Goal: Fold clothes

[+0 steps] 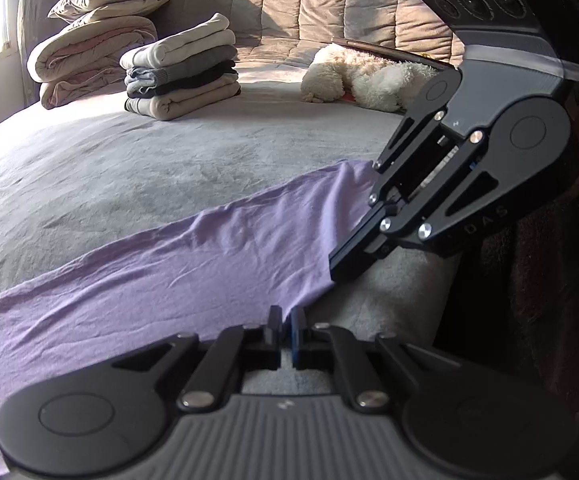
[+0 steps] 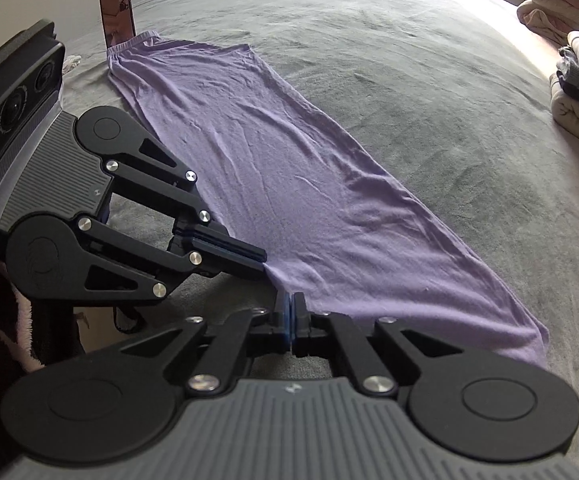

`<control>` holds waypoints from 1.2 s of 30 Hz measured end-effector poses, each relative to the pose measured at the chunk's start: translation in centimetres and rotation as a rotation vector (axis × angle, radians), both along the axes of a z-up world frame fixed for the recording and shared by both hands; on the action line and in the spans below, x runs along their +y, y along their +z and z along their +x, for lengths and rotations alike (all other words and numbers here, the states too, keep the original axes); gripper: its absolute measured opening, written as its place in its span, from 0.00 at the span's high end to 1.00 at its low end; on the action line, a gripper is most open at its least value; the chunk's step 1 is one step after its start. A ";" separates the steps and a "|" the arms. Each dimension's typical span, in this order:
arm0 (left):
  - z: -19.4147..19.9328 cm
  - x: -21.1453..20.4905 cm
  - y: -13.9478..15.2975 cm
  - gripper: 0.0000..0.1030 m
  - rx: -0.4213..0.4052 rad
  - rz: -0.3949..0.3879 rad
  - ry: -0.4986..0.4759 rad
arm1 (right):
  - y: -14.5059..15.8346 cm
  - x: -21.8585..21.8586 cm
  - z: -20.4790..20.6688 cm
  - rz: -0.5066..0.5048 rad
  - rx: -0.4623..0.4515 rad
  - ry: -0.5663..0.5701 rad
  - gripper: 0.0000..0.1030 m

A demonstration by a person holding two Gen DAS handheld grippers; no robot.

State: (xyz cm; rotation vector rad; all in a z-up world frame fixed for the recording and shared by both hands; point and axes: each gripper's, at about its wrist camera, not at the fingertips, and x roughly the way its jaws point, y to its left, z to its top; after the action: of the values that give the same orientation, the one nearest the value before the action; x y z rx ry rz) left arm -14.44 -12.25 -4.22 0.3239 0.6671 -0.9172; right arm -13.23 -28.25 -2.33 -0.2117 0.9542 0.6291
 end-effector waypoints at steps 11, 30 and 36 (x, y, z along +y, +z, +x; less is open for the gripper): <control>0.1 -2.4 0.8 0.79 0.031 -0.080 -0.060 | 0.6 -6.1 -1.4 -0.087 -0.022 -0.160 0.86; 1.1 -9.3 -0.5 0.73 0.140 -0.083 -0.164 | 0.6 -10.2 -1.5 -0.101 -0.017 -0.168 1.00; 0.2 -10.2 -0.9 0.71 0.179 -0.094 -0.216 | 0.3 -10.8 -0.7 -0.155 0.049 -0.188 0.99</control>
State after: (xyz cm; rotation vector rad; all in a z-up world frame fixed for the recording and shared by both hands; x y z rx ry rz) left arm -14.26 -22.42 -5.11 0.2338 0.7607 -1.1903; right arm -13.90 -39.08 -2.06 -0.2417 1.0574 0.3894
